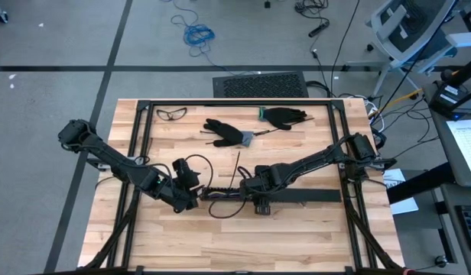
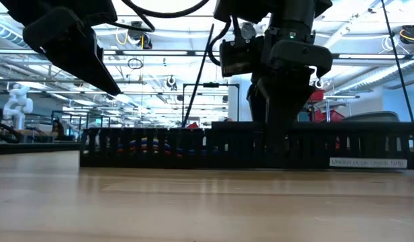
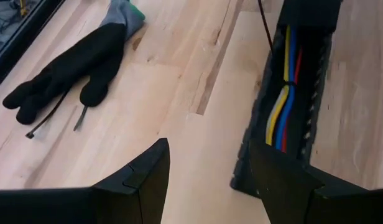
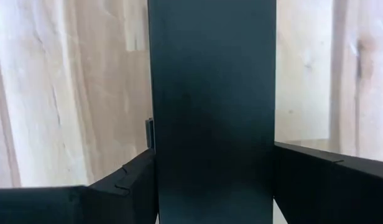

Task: Ziptie cables
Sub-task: Insert the black cover of the black cable duct

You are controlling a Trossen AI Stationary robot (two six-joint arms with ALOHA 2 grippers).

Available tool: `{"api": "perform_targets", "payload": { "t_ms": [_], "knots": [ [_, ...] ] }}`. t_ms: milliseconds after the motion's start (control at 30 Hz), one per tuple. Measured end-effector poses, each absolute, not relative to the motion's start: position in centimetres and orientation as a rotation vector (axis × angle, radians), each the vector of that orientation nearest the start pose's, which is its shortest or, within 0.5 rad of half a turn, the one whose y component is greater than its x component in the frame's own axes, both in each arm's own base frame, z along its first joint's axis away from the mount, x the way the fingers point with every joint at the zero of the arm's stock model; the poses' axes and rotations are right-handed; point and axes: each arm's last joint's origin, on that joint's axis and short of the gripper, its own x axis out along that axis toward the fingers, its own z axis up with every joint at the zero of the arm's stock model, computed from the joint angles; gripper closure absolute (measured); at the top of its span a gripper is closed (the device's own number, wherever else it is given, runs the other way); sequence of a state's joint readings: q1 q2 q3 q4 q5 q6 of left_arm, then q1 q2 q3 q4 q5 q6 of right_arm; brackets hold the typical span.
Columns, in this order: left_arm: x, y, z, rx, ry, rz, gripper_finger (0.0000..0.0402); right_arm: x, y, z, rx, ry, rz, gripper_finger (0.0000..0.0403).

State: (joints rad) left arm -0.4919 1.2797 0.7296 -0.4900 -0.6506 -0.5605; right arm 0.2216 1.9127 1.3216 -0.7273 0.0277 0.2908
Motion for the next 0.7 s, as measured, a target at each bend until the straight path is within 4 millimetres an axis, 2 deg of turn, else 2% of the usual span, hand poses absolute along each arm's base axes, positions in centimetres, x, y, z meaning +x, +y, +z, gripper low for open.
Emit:
{"api": "perform_targets", "payload": {
  "t_ms": [700],
  "knots": [
    [21.2,-9.3,20.1,0.031,0.796,0.369,0.0189,36.1,5.9,17.7,0.136,1.335,-0.051,0.0169]
  ]
}}
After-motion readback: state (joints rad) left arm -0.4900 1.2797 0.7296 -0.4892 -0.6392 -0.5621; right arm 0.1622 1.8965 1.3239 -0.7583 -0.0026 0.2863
